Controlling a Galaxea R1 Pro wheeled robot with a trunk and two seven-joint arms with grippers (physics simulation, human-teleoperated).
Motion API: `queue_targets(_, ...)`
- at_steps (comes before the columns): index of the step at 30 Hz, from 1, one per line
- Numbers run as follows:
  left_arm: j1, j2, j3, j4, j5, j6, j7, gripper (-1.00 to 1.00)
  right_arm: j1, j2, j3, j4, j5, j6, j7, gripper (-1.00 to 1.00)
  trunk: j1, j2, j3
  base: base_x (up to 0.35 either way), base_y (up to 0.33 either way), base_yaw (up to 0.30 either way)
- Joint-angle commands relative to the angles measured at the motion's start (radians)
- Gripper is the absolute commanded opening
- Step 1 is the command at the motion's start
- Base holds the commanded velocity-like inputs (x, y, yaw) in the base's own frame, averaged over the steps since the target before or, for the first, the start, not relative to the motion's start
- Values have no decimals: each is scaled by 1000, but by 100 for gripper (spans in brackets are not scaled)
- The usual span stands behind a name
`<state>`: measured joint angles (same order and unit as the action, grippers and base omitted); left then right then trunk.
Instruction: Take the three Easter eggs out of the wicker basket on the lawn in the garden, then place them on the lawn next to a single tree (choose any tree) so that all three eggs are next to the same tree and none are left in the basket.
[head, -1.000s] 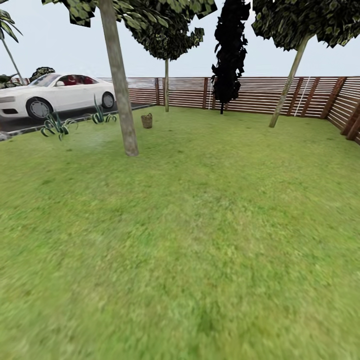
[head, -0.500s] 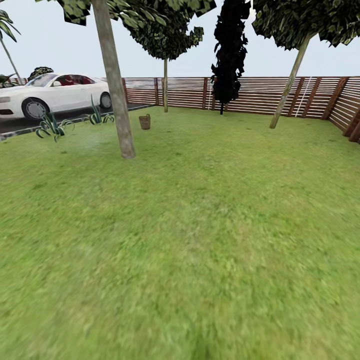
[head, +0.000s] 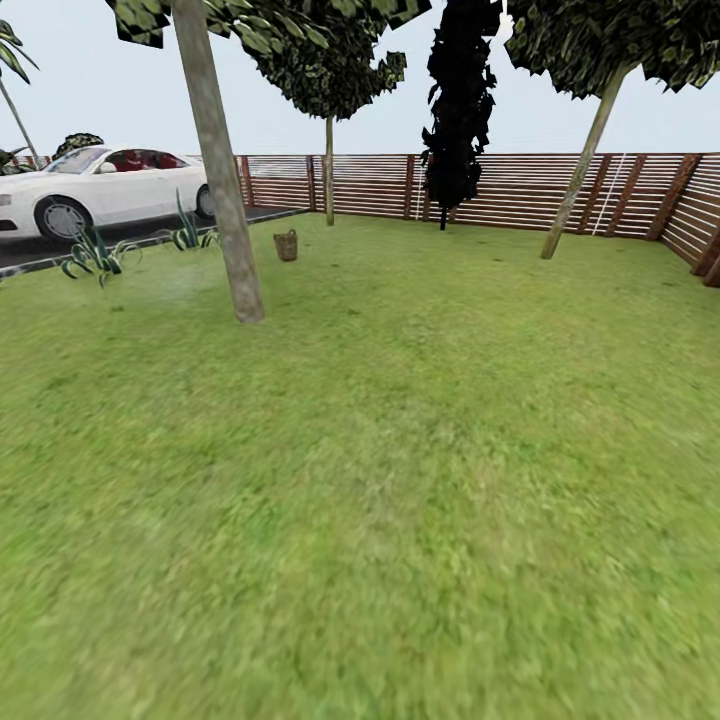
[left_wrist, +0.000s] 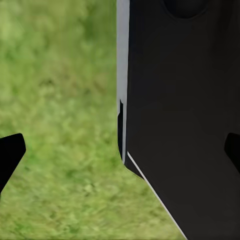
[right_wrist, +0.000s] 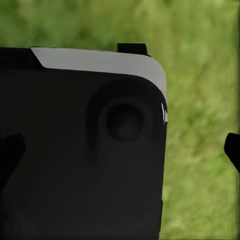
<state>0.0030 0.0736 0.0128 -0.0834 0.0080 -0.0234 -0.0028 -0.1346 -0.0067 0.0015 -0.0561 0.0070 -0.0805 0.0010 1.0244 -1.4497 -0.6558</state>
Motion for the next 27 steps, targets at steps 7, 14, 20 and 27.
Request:
queue_targets(7,1,0,1,-1,1,-1,0,100,-1,1,0,1,1,-3,-1,100,1,0,-1,338,-93,0)
queue_targets(14,0,0,1,-1,1,-1,0,100,-1,1,0,0,1,-3,0,100,1,0,-1,338,-88,0)
queue_targets(20,1,1,1,-1,1,-1,0,100,0,-1,-1,-1,0,-3,0,100,1,0,-1,338,-79,0)
queue_targets(27,1,0,1,-1,1,-1,0,100,-1,-1,0,-1,-1,-3,-1,100,1,0,-1,338,-74,0)
